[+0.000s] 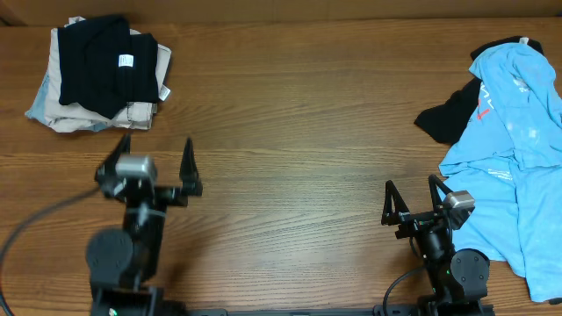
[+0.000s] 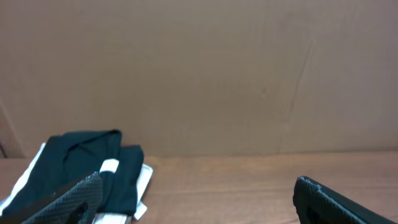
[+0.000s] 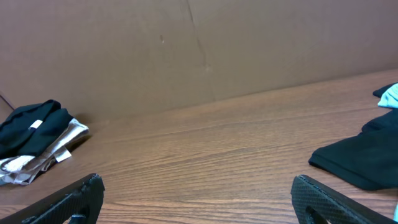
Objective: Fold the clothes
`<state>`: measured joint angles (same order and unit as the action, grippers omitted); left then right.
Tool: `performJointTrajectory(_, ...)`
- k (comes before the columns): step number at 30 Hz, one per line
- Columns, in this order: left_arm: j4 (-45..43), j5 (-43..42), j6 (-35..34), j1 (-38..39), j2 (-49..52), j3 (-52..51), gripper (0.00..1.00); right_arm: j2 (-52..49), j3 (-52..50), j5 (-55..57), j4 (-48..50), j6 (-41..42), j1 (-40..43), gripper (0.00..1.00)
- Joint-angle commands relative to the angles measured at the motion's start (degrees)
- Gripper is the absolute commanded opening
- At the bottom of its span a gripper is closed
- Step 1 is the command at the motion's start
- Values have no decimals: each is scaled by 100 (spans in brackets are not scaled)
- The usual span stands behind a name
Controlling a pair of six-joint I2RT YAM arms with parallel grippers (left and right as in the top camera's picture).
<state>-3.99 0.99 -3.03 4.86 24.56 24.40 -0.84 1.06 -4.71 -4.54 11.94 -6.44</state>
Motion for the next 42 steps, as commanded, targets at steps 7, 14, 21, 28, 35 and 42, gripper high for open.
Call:
performJointTrajectory(7,-142,-219,-46,-380,-1869,-1753,100,68,-59,-35,17,0,-31,100)
performJointTrajectory(14,-299,-254,-42,-496,-2439,-2350,100,68,-59,-35,17,0,-31,100)
performJointTrajectory(21,474,-275,-42,-494,-2439,-2415,100,68,-59,-35,17,0,-31,100)
performJointTrajectory(28,835,-339,-44,-494,-2439,-2413,100,68,-59,-35,17,0,-31,100)
performJointTrajectory(35,828,-339,-42,-494,-2435,-2413,100,68,-59,-35,17,0,-31,100)
performJointTrajectory(42,828,-339,-44,-494,-2430,-2413,100,68,-59,-35,17,0,-31,100)
